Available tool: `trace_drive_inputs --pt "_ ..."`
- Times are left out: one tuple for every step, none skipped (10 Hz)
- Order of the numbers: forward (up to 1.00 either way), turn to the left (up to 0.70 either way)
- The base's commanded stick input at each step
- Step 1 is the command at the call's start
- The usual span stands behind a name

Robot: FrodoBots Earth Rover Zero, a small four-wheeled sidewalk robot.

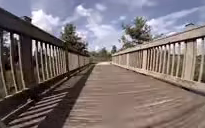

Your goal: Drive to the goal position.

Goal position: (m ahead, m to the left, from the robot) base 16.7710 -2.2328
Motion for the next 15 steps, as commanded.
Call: trace_drive_inputs --pt "0.85 0.00" --pt "0.85 0.00" --pt "0.85 0.00" --pt "0.85 0.00" --pt "0.85 0.00" --pt "0.85 0.00" --pt "0.85 0.00" --pt "0.85 0.00" --pt "0.85 0.00" --pt "0.85 0.00" --pt "0.85 0.00" --pt "0.85 0.00" --pt "0.85 0.00" --pt "0.85 0.00" --pt "0.85 0.00"
